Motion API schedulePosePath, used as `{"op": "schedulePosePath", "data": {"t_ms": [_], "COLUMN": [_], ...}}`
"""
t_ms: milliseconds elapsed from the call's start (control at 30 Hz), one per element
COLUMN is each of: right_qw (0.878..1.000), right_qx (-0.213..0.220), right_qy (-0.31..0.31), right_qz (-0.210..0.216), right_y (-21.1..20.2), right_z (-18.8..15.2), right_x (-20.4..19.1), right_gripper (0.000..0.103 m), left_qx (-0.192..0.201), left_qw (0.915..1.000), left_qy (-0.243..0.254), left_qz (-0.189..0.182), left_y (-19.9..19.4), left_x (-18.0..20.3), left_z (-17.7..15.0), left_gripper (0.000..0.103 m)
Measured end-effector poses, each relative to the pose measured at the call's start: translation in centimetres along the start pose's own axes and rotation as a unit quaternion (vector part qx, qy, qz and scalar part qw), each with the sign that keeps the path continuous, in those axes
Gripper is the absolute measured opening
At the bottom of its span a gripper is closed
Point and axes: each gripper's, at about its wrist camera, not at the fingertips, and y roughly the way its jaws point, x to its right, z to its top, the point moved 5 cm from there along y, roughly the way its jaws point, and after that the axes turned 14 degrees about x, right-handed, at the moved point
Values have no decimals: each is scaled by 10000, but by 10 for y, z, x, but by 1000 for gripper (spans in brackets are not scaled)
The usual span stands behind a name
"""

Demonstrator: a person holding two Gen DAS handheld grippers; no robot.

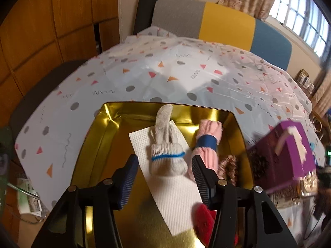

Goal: Organize soft objects
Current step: 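Carry the white sock into the gold tray and open the left tool while the right tool holds the bear, then carry the blue teddy bear into the gold tray and open the right tool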

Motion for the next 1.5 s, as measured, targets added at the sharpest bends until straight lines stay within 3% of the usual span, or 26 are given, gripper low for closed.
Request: {"op": "schedulePosePath", "data": {"t_ms": [100, 400, 800, 967, 1067, 1333, 1500], "right_qw": [10000, 9993, 9993, 9994, 9998, 9973, 9945], "right_qx": [43, 218, 212, -9, -191, 176, 536], "right_qy": [-46, -285, -276, -323, -2, 697, 816], "right_qz": [-21, -100, -102, -153, -106, 150, 378], "right_y": [-1, -4, -5, -5, -9, -56, -95], "right_z": [-1, -3, -6, -4, -3, 15, 34], "right_x": [-1, -5, -5, -9, -8, -8, -13], "right_gripper": [37, 37, 35, 31, 29, 28, 28], "left_qx": [185, 446, 344, 424, 441, 439, 418], "left_qw": [9998, 9979, 9983, 9975, 9972, 9978, 9981], "left_qy": [126, 451, 456, 554, 589, 479, 410], "left_qz": [-2, -100, -133, -131, -102, -145, -167], "left_y": [-17, -49, -53, -57, -57, -58, -58], "left_x": [9, 31, 33, 30, 27, 15, 9], "left_z": [-5, -20, -36, -39, -39, -45, -50], "left_gripper": [66, 75, 76, 76, 81, 81, 81]}}
